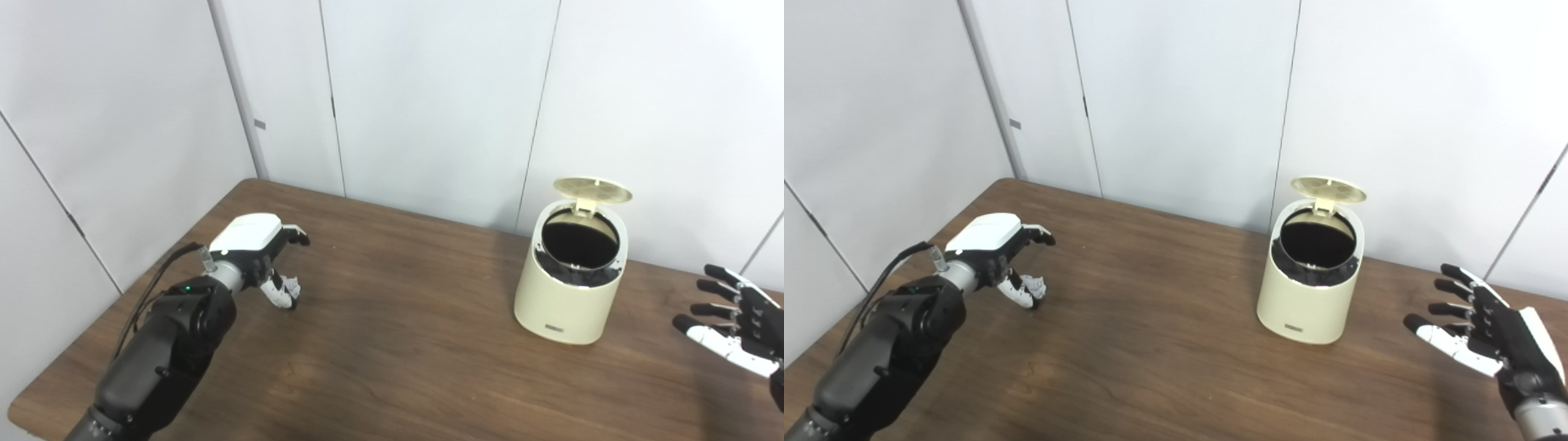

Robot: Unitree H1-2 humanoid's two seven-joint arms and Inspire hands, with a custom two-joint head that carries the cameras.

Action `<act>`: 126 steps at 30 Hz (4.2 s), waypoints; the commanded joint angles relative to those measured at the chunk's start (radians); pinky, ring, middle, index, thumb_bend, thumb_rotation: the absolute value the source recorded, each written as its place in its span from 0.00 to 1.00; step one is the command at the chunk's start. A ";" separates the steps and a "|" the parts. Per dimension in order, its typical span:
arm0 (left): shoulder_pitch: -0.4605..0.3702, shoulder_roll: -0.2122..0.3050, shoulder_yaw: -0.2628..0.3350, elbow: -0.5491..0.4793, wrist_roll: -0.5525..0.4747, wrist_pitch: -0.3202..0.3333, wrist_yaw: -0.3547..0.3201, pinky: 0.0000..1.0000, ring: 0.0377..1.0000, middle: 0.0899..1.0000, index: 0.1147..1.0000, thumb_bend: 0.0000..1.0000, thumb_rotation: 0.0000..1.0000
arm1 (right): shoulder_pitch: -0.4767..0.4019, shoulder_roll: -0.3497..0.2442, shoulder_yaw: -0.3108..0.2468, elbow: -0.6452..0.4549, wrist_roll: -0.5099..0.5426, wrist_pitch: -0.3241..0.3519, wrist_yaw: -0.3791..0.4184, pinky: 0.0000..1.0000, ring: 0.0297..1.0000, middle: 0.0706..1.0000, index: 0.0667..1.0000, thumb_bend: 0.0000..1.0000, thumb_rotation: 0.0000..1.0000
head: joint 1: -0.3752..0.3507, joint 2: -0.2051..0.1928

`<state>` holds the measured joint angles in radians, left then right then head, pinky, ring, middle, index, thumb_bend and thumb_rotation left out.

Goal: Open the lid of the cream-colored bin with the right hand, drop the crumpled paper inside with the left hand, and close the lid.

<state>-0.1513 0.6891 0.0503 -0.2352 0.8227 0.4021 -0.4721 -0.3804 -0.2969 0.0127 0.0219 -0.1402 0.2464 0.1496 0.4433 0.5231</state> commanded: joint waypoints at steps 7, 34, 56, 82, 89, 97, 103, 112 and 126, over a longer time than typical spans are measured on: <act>-0.020 0.062 -0.020 0.050 0.042 -0.043 0.071 0.68 0.79 0.79 0.76 0.89 0.00 | -0.043 -0.018 -0.013 -0.044 0.002 -0.020 -0.004 0.55 0.71 0.82 0.85 0.57 0.37 | 0.000 0.000; -0.012 0.007 -0.059 0.175 -0.046 -0.042 0.173 0.46 0.53 0.59 0.71 0.81 0.00 | -0.044 -0.024 -0.014 -0.058 -0.007 0.003 0.000 0.55 0.70 0.81 0.85 0.59 0.39 | -0.011 0.022; -0.004 -0.014 -0.054 0.223 -0.211 -0.158 0.265 0.48 0.41 0.43 0.46 0.50 0.00 | -0.050 -0.026 -0.018 -0.069 -0.026 0.021 -0.004 0.57 0.72 0.82 0.85 0.61 0.41 | -0.026 0.032; -0.169 0.048 -0.086 -0.095 -0.139 -0.060 0.079 0.39 0.37 0.42 0.47 0.50 0.00 | -0.053 -0.018 -0.009 -0.078 -0.034 0.041 -0.005 0.59 0.73 0.83 0.87 0.57 0.38 | -0.049 0.021; -0.295 0.014 -0.118 -0.220 -0.094 0.019 -0.037 0.36 0.36 0.41 0.47 0.50 0.00 | -0.052 -0.009 -0.001 -0.071 -0.038 0.023 -0.010 0.60 0.73 0.82 0.87 0.54 0.29 | -0.071 0.017; -0.407 -0.067 -0.178 -0.234 -0.060 0.015 -0.083 0.36 0.36 0.42 0.46 0.50 0.00 | -0.059 0.007 0.005 -0.045 -0.008 0.005 -0.003 0.71 0.81 0.85 0.87 0.49 0.22 | -0.152 0.009; -0.445 -0.176 -0.201 -0.187 -0.091 -0.039 -0.036 0.36 0.36 0.42 0.45 0.50 0.00 | -0.073 0.034 0.022 0.033 -0.032 -0.053 -0.039 0.61 0.75 0.83 0.86 0.57 0.29 | -0.231 -0.007; -0.484 -0.282 -0.244 -0.078 -0.077 -0.124 0.034 0.34 0.35 0.42 0.47 0.50 0.00 | -0.079 0.064 0.058 0.043 -0.099 -0.068 -0.070 0.60 0.72 0.82 0.85 0.55 0.33 | -0.347 -0.039; -0.492 -0.357 -0.270 0.061 -0.081 -0.231 0.146 0.36 0.36 0.43 0.46 0.50 0.00 | -0.056 0.080 0.063 0.022 -0.132 -0.048 -0.077 0.62 0.74 0.84 0.86 0.53 0.32 | -0.478 -0.066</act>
<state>-0.5829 0.3294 -0.2256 -0.1659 0.7367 0.1994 -0.3634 -0.4049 -0.2187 0.0783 0.0771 -0.2696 0.2236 0.0912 -0.0337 0.4556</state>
